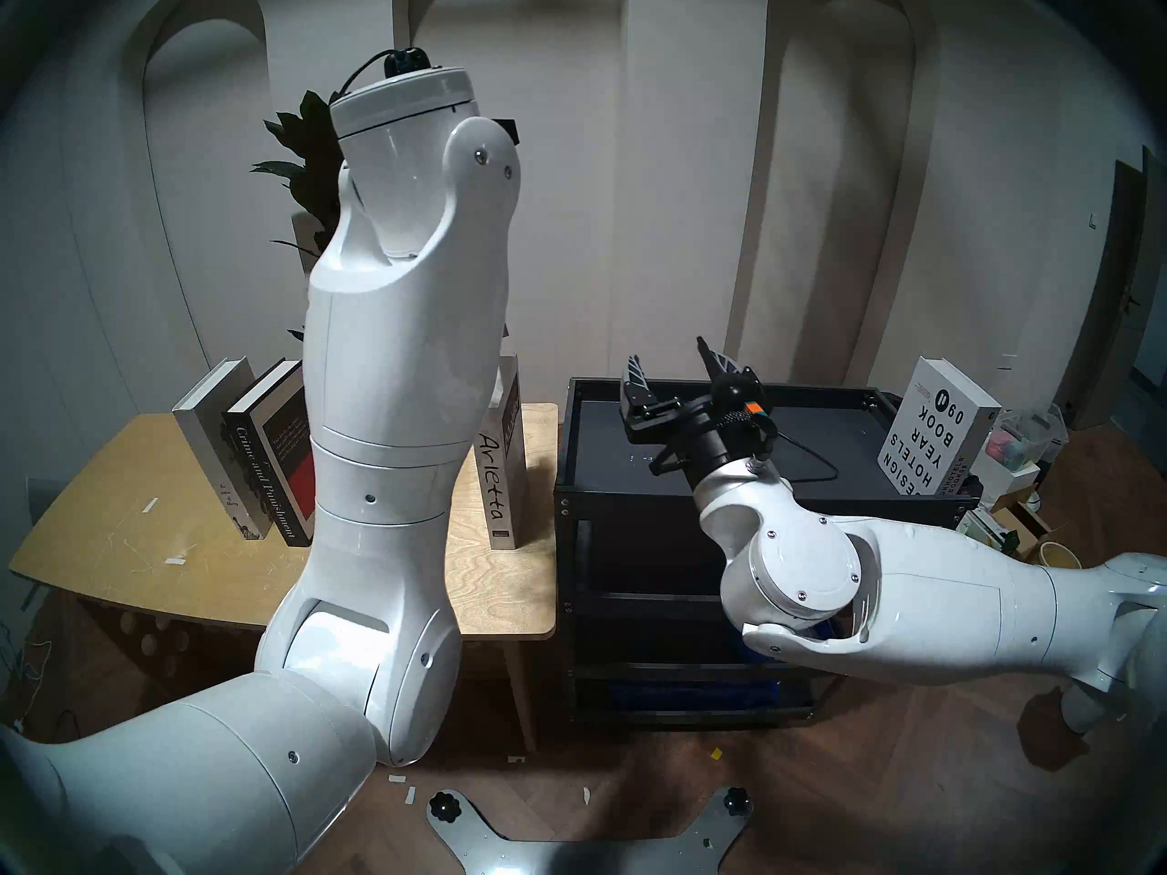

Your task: Move the books from the display table onto the shelf, standing them upright with spines facing out and tallest at one end

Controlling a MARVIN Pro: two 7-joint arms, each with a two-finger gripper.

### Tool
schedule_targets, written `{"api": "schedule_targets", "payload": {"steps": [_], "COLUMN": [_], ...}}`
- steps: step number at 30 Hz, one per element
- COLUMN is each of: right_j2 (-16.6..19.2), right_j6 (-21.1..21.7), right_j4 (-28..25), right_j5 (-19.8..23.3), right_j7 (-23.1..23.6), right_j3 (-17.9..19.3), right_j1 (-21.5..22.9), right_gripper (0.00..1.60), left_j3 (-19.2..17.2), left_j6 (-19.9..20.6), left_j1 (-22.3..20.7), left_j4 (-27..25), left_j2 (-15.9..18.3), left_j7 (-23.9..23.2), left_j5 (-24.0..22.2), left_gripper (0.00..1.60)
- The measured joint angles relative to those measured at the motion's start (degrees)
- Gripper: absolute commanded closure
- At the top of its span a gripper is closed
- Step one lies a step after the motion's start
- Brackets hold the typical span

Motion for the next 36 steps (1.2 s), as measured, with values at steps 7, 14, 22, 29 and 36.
{"api": "schedule_targets", "payload": {"steps": [7,14,22,29,36], "right_j2": [-4.18,-8.65,-13.28,-16.01,-18.04], "right_j6": [3.58,6.44,8.14,9.03,9.64], "right_j4": [1.50,3.40,6.56,8.90,10.99], "right_j5": [2.17,4.17,5.53,5.71,5.01], "right_j7": [2.10,3.00,3.65,4.81,5.37], "right_j3": [-0.28,-0.14,0.12,0.12,0.12], "right_j1": [2.34,4.46,5.94,7.08,8.00], "right_gripper": [0.00,0.00,0.00,0.00,0.00], "left_j3": [2.68,4.48,6.14,7.24,7.66], "left_j6": [0.00,0.00,0.00,0.00,0.00], "left_j1": [2.78,4.34,4.62,4.61,4.53], "left_j4": [-1.36,-2.53,-3.86,-4.32,-4.24], "left_j2": [-1.28,-1.77,-0.60,1.09,2.69], "left_j7": [0.17,0.19,0.21,0.20,0.19], "left_j5": [-0.93,-1.84,-3.94,-6.27,-8.45], "left_gripper": [1.60,1.60,1.60,1.60,1.60]}}
